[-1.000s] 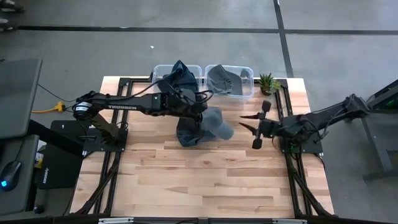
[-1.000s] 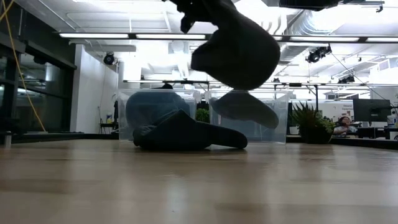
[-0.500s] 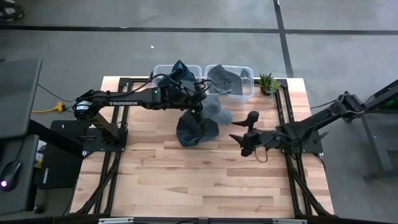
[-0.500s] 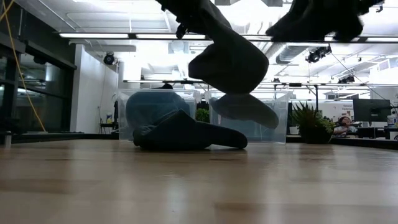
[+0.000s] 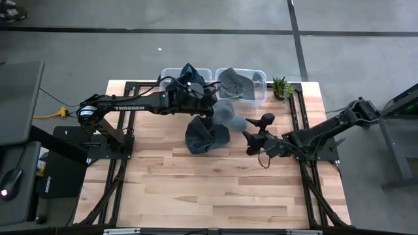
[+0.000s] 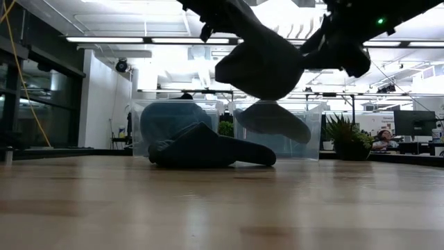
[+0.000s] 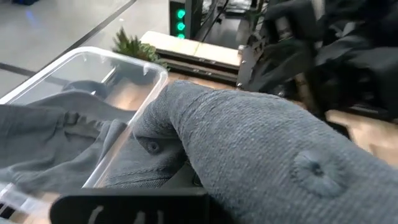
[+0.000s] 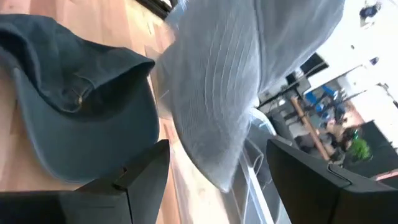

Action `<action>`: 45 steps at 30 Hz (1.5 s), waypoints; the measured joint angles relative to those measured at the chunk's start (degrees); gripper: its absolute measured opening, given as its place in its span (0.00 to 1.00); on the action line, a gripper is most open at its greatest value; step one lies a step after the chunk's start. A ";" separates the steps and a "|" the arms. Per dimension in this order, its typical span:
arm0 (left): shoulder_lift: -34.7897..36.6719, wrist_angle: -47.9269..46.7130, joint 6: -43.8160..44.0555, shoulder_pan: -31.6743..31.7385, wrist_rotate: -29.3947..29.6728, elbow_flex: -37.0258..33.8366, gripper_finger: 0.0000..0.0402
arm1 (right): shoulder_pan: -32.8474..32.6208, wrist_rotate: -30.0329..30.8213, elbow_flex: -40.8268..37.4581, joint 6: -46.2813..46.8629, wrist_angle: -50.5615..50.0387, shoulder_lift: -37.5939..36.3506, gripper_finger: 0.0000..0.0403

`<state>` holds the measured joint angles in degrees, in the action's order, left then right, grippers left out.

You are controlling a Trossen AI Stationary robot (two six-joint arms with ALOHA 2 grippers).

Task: Pick and place caps into container
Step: Put the gray cap into the right transparent container

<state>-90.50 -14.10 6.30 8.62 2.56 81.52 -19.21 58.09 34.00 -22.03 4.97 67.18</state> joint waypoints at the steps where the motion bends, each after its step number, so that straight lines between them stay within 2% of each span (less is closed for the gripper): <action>1: 0.00 0.51 0.01 0.00 -0.35 0.00 0.00 | 0.83 -0.32 0.00 0.67 -0.05 0.00 0.65; 5: 0.00 1.07 -0.01 0.00 -0.56 0.00 0.00 | 4.51 -2.24 0.00 0.87 -0.02 0.00 0.65; 14: 0.00 1.09 -0.01 0.00 -0.59 -0.02 0.00 | 12.17 -13.42 0.00 8.55 0.00 0.00 0.62; 21: 0.00 1.05 -0.01 0.00 -0.56 -0.02 0.00 | 13.99 -16.30 0.00 11.61 -0.05 0.00 0.45; 32: 0.00 1.07 -0.47 0.04 0.45 -0.02 0.01 | 14.00 -11.90 0.00 11.77 -0.03 -0.07 0.04; 35: 0.00 1.07 -1.35 0.04 1.53 -0.02 0.04 | 14.10 -11.55 0.00 14.10 0.06 -0.08 0.03; 39: 0.00 0.69 -6.26 0.04 4.09 -0.02 0.11 | 15.63 -16.62 0.00 16.82 0.06 -1.42 0.02; 45: 0.00 0.59 -15.60 0.04 4.25 -0.02 0.17 | 18.39 -19.43 0.00 17.35 -0.36 -3.29 0.01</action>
<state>-90.50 -13.52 -9.30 8.67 6.81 81.49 -0.82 38.66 34.00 -4.68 4.61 63.89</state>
